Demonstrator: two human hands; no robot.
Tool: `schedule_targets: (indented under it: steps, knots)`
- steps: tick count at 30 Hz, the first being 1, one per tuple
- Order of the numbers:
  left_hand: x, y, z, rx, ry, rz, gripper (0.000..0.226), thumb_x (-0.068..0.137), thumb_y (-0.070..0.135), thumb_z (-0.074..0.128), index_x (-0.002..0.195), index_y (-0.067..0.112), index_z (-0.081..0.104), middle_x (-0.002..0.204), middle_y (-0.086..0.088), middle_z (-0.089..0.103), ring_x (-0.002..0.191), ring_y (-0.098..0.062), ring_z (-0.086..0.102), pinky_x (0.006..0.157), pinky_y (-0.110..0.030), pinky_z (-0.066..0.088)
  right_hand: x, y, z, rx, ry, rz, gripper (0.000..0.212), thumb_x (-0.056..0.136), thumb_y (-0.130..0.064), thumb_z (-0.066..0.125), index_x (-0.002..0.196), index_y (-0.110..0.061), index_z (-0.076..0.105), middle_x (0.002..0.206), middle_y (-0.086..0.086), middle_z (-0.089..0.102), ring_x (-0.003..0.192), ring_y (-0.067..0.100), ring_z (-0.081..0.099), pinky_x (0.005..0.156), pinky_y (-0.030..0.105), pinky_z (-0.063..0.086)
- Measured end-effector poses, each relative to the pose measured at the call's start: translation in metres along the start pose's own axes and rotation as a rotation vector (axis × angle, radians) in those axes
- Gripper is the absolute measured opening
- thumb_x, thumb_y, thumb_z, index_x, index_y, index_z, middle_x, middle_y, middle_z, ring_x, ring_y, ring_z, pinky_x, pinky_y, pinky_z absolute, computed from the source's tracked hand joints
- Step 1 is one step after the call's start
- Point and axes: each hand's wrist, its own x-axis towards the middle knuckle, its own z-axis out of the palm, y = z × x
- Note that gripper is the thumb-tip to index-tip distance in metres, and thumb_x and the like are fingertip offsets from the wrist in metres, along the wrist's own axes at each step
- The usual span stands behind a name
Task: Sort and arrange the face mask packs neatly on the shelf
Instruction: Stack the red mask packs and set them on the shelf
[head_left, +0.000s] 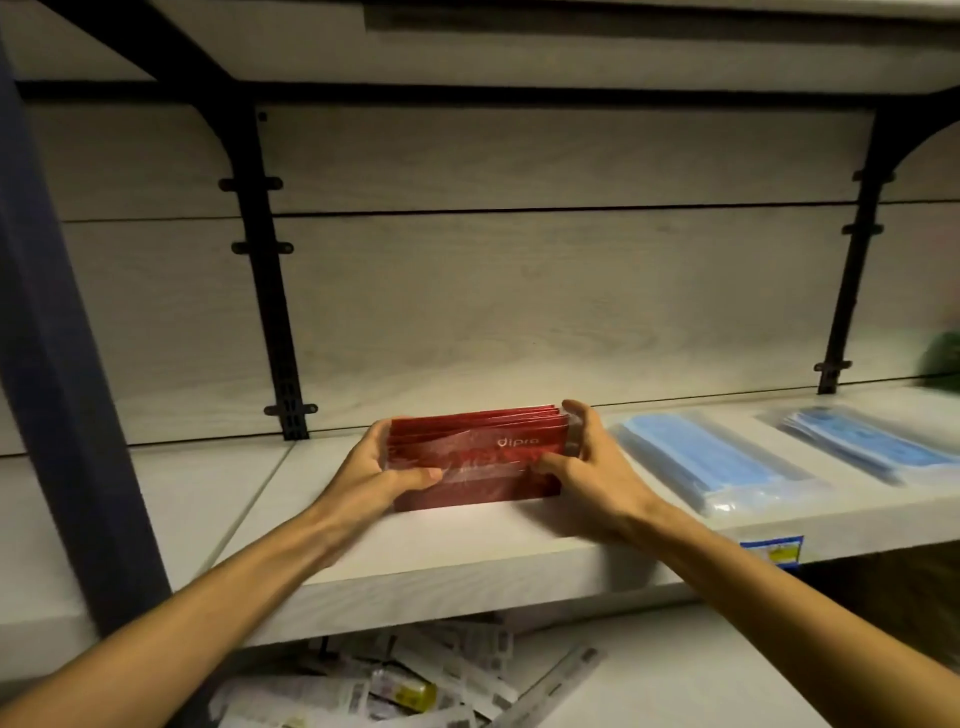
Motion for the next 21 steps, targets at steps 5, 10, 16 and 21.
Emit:
schedule_targets:
  steps: [5,10,16,21]
  knots:
    - [0.001,-0.001,-0.002,0.014,-0.028,-0.007,0.043,0.084,0.003,0.078,0.123,0.019,0.064,0.114,0.004,0.076,0.106,-0.014,0.072,0.077,-0.018,0.058,-0.001,0.001,-0.002,-0.049,0.043,-0.022,0.037,0.092,-0.015,0.066,0.117,-0.033,0.045,0.113,-0.007,0.066,0.097,-0.002,0.067,0.067,0.008,0.052]
    - [-0.003,0.004,0.0,0.054,-0.022,0.066,0.033,0.087,-0.001,0.073,0.115,0.017,0.068,0.108,0.005,0.077,0.1,-0.008,0.073,0.074,-0.015,0.056,-0.001,-0.021,-0.012,-0.124,0.099,-0.086,0.054,0.082,-0.021,0.078,0.123,-0.027,0.042,0.106,-0.006,0.063,0.086,0.001,0.066,0.067,0.011,0.051]
    - [-0.006,0.007,0.007,0.049,-0.047,0.032,0.042,0.085,-0.002,0.075,0.12,0.018,0.062,0.107,0.007,0.077,0.1,-0.007,0.072,0.072,-0.012,0.055,0.012,-0.049,-0.019,-0.194,0.052,-0.062,0.091,0.07,-0.024,0.076,0.148,-0.023,0.029,0.118,0.0,0.057,0.094,0.018,0.064,0.089,0.042,0.057]
    - [-0.005,0.014,0.007,-0.037,-0.03,-0.073,0.044,0.085,0.004,0.077,0.125,0.014,0.062,0.117,-0.003,0.075,0.106,-0.02,0.073,0.091,-0.039,0.059,0.003,-0.027,-0.004,0.092,0.139,0.139,0.062,0.086,-0.001,0.066,0.141,-0.006,0.038,0.102,-0.003,0.065,0.078,0.001,0.068,0.073,0.019,0.052]
